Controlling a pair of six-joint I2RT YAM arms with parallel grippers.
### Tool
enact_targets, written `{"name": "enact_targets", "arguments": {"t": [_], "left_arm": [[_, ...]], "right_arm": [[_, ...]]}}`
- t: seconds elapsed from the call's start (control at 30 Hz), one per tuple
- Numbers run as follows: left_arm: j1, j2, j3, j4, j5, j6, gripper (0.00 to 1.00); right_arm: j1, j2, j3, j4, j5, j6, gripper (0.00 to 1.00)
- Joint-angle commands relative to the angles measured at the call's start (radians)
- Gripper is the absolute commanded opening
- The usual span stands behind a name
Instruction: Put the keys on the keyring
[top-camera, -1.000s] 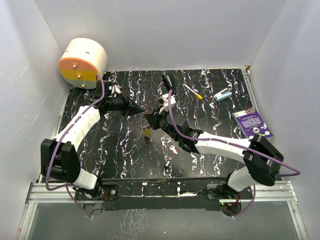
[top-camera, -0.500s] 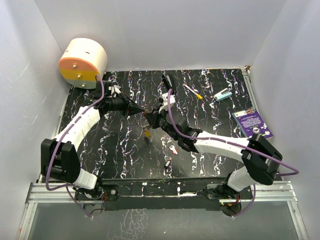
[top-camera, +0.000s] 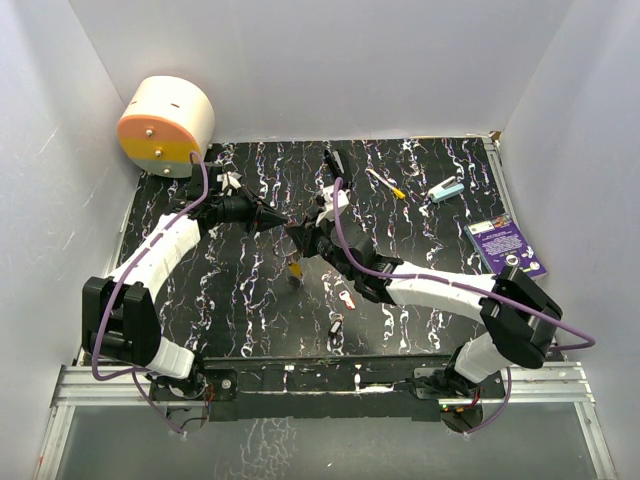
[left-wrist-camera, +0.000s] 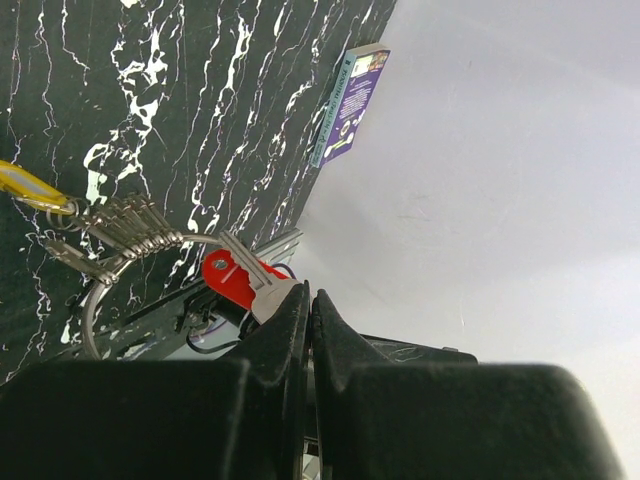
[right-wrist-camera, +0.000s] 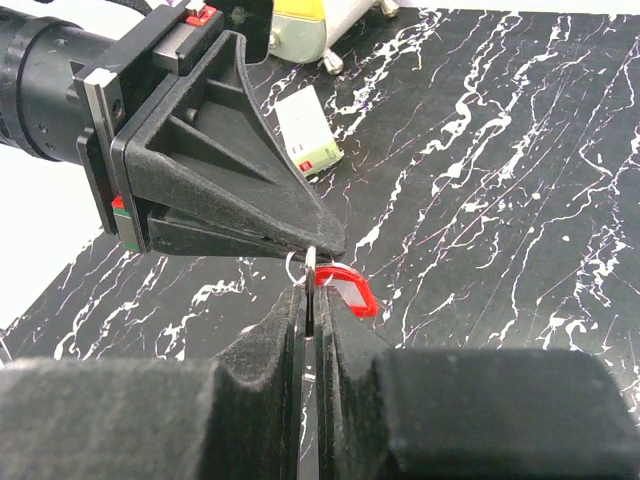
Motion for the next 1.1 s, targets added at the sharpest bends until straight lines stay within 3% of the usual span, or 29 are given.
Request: {"name": "enact_targets", "arguments": {"t": [0.0,1.07], "left_arm": [[-0.006,-0.043,0.001,0.008,0.06,-0.025,0.0],[-0.005,-0.037,0.008,0.027,0.074,-0.043,0.0]], "right_arm": [[0.001,0.014,0.068,0.115,-0.029,0.01,0.08],[0.0,0.086,0.052,0.132,-0.148,0.099,0.08]]}}
